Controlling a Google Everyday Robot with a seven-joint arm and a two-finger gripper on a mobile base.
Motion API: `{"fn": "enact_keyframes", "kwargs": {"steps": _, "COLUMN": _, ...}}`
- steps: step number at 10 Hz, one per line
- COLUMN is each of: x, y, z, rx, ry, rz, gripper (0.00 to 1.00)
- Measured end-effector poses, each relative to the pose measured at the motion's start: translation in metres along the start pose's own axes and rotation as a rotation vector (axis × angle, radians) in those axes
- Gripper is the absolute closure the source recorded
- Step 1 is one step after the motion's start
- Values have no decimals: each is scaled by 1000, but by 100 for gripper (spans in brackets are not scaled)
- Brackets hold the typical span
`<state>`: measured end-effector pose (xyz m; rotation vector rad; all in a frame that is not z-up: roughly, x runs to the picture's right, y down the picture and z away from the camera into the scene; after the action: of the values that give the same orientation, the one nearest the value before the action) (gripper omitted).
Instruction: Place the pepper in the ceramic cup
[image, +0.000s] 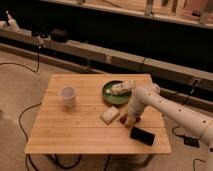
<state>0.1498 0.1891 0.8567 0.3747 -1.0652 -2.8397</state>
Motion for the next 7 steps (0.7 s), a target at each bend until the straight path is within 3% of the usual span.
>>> {"fn": "enact_keyframes", "kwargs": {"steps": 3, "x": 47, "y": -15, "z": -47, "rx": -32, "ry": 57, "rz": -135, "gripper": 83}}
{"fn": "enact_keyframes", "kwargs": {"steps": 5, "x": 111, "y": -33, "z": -87, "rx": -44, "ry": 125, "rz": -287, "gripper": 83}}
{"fn": "enact_keyframes", "kwargs": {"steps": 7, "x": 154, "y": -43, "z": -106, "rx": -21, "ry": 202, "rz": -377, "gripper": 83}}
